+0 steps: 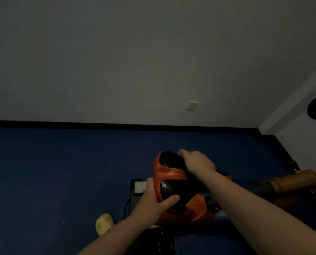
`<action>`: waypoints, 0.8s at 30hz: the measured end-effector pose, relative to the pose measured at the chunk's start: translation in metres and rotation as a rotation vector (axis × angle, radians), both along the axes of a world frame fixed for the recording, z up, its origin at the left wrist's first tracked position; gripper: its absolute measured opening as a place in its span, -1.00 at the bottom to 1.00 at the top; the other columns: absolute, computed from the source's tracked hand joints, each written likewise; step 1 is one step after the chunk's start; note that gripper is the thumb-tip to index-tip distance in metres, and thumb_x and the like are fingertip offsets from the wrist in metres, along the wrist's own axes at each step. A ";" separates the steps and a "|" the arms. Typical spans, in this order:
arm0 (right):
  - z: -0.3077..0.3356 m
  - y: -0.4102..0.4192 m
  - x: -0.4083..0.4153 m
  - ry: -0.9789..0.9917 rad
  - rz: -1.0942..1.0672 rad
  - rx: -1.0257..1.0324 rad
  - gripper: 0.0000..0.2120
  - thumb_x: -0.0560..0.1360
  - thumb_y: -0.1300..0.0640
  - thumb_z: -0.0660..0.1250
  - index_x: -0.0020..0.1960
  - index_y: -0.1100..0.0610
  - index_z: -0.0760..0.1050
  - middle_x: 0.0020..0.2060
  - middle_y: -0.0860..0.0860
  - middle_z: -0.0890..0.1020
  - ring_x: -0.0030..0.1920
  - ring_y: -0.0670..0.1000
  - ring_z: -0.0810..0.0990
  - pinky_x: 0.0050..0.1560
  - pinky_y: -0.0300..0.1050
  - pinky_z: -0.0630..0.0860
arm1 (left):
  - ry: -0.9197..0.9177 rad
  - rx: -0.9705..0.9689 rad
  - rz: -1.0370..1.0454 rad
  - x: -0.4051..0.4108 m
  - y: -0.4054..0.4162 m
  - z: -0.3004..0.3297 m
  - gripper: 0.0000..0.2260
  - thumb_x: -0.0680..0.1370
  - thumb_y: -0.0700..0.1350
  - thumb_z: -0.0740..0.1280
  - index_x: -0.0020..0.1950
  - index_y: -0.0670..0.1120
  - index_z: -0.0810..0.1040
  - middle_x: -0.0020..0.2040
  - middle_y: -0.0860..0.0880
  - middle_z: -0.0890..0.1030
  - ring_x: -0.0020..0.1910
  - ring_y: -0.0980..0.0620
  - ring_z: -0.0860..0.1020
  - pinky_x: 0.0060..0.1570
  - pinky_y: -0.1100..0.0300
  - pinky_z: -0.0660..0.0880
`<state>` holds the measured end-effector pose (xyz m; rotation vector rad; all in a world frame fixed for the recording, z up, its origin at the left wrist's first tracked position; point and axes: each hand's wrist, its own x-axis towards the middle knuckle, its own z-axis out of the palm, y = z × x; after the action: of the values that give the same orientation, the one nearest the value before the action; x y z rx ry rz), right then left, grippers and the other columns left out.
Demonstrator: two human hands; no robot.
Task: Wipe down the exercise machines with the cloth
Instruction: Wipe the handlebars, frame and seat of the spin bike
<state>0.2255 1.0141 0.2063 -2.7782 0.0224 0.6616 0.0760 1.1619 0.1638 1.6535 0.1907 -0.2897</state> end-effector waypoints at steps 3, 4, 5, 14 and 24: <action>0.007 0.040 -0.011 -0.197 0.065 0.178 -0.61 0.62 -0.19 -0.04 0.22 -0.09 0.47 0.18 0.03 0.55 0.16 0.12 0.50 0.09 0.01 0.42 | -0.003 0.009 0.010 0.000 0.001 -0.003 -0.35 0.26 0.27 0.49 0.20 0.12 0.26 0.11 0.05 0.57 0.06 0.19 0.59 0.14 0.03 0.55; 0.009 0.042 -0.019 -0.282 0.187 0.224 -0.59 0.61 -0.21 0.00 0.28 -0.06 0.45 0.23 -0.01 0.51 0.22 0.08 0.47 0.11 -0.02 0.40 | -0.001 0.014 0.007 0.000 0.002 -0.005 -0.35 0.26 0.27 0.49 0.21 0.12 0.27 0.10 0.06 0.58 0.06 0.18 0.59 0.14 0.02 0.55; 0.010 0.039 -0.026 -0.348 0.357 0.273 -0.57 0.60 -0.23 0.04 0.32 -0.05 0.44 0.28 -0.06 0.47 0.28 0.01 0.42 0.15 -0.04 0.38 | 0.000 0.021 0.003 0.000 0.002 -0.005 -0.34 0.26 0.28 0.49 0.21 0.12 0.26 0.10 0.07 0.58 0.05 0.19 0.59 0.13 0.03 0.55; 0.000 0.027 0.002 -0.111 0.235 0.244 -0.54 0.61 -0.22 0.01 0.34 0.01 0.41 0.25 0.04 0.51 0.24 0.12 0.48 0.17 -0.02 0.41 | -0.023 0.029 0.015 0.001 0.000 -0.003 -0.34 0.25 0.28 0.48 0.21 0.11 0.27 0.10 0.06 0.57 0.05 0.20 0.59 0.12 0.03 0.56; 0.000 0.023 -0.005 -0.164 0.232 0.339 -0.64 0.58 -0.25 0.05 0.19 -0.09 0.45 0.08 -0.04 0.54 0.11 0.03 0.53 0.03 -0.01 0.46 | -0.017 0.025 0.012 0.001 0.000 0.001 -0.45 0.38 0.10 0.51 0.21 0.09 0.27 0.10 0.05 0.57 0.01 0.25 0.58 0.12 0.10 0.56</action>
<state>0.2208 1.0369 0.2060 -2.5140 -0.4118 0.4381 0.0774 1.1623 0.1647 1.6781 0.1917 -0.2649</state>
